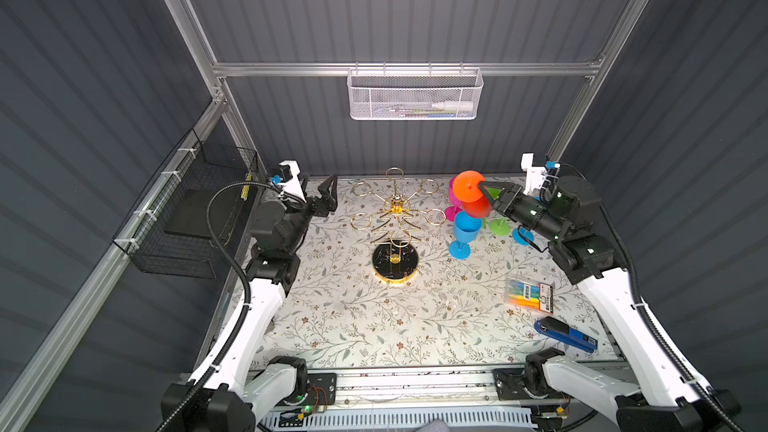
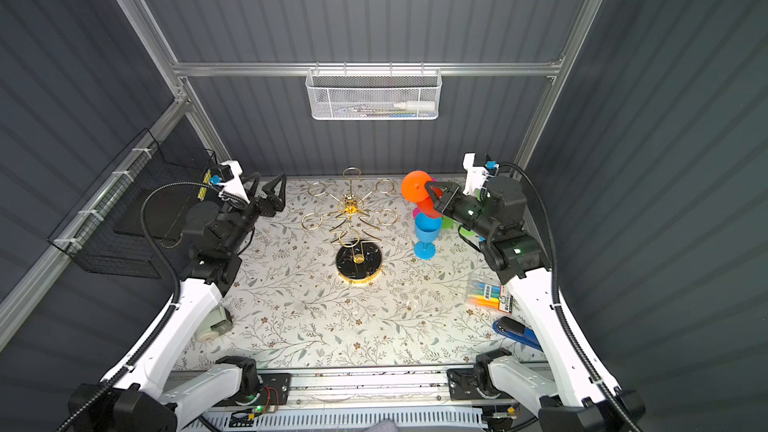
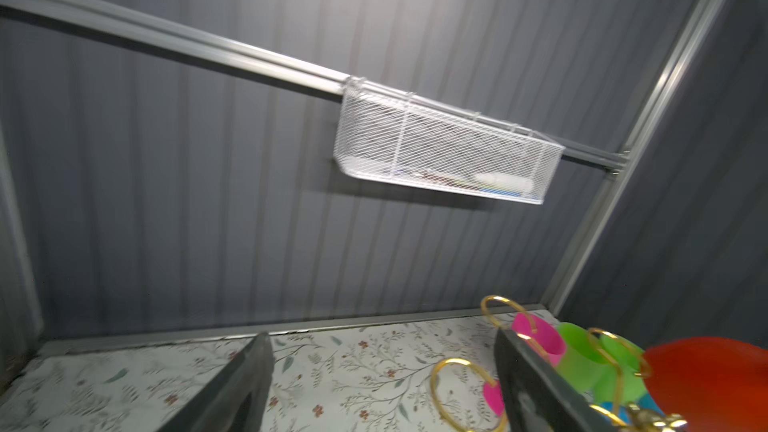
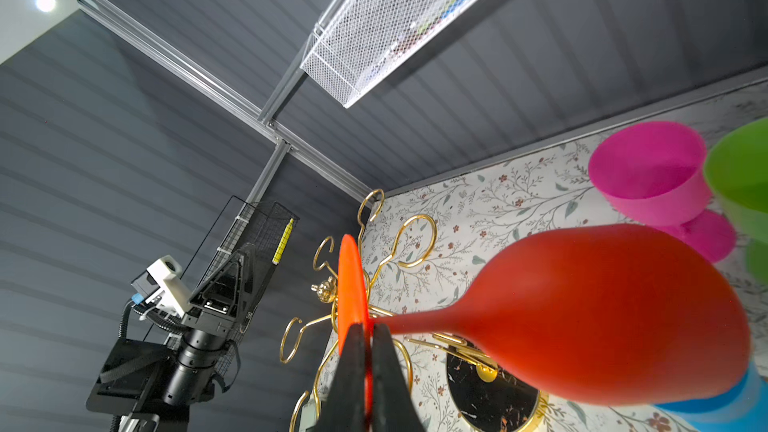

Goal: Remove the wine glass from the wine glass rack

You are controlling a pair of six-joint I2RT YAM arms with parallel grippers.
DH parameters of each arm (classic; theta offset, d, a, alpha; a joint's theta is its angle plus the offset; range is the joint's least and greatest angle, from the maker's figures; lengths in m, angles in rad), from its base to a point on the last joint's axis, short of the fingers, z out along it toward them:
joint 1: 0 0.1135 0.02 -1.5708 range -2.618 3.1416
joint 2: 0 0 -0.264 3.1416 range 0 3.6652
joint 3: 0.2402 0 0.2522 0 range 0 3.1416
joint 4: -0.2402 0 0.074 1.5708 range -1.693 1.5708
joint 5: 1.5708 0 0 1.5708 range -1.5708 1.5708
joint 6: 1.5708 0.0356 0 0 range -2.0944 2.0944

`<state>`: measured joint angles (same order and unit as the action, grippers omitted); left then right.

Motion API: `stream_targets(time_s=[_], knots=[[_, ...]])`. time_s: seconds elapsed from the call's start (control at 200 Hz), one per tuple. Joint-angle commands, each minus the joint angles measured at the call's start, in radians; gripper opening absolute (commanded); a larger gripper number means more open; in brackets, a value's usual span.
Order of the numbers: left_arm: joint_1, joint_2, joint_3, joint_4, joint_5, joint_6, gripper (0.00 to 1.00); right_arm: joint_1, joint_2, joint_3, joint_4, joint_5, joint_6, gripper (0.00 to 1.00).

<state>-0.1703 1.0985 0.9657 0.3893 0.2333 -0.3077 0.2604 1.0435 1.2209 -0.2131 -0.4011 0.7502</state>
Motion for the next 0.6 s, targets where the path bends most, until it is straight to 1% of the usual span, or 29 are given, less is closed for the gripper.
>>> stream_targets(time_s=[0.0, 0.05, 0.1, 0.16, 0.245, 0.325, 0.395, 0.455, 0.48, 0.595], knots=[[0.005, 0.062, 0.128, 0.033, 0.359, -0.198, 0.80, -0.003, -0.029, 0.065, -0.056, 0.022, -0.122, 0.00], [0.005, 0.108, 0.173, 0.106, 0.486, -0.288, 0.77, -0.003, -0.035, 0.087, -0.065, 0.006, -0.151, 0.00], [0.002, 0.155, 0.215, 0.181, 0.576, -0.385, 0.75, -0.002, -0.038, 0.109, -0.067, -0.020, -0.178, 0.00], [-0.005, 0.213, 0.260, 0.279, 0.663, -0.502, 0.72, -0.001, -0.039, 0.135, -0.069, -0.054, -0.201, 0.00], [-0.037, 0.294, 0.313, 0.449, 0.751, -0.682, 0.70, 0.000, -0.037, 0.167, -0.066, -0.098, -0.221, 0.00], [-0.096, 0.375, 0.363, 0.628, 0.811, -0.841, 0.69, 0.003, -0.032, 0.190, -0.060, -0.134, -0.232, 0.00], [-0.151, 0.444, 0.414, 0.741, 0.847, -0.942, 0.69, 0.011, -0.027, 0.207, -0.053, -0.157, -0.237, 0.00], [-0.190, 0.496, 0.439, 0.801, 0.868, -1.002, 0.68, 0.022, -0.021, 0.217, -0.044, -0.171, -0.240, 0.00], [-0.203, 0.515, 0.483, 0.820, 0.874, -1.023, 0.68, 0.027, -0.018, 0.223, -0.041, -0.176, -0.240, 0.00], [-0.236, 0.575, 0.520, 0.892, 0.870, -1.102, 0.66, 0.066, 0.006, 0.251, -0.040, -0.180, -0.255, 0.00]])
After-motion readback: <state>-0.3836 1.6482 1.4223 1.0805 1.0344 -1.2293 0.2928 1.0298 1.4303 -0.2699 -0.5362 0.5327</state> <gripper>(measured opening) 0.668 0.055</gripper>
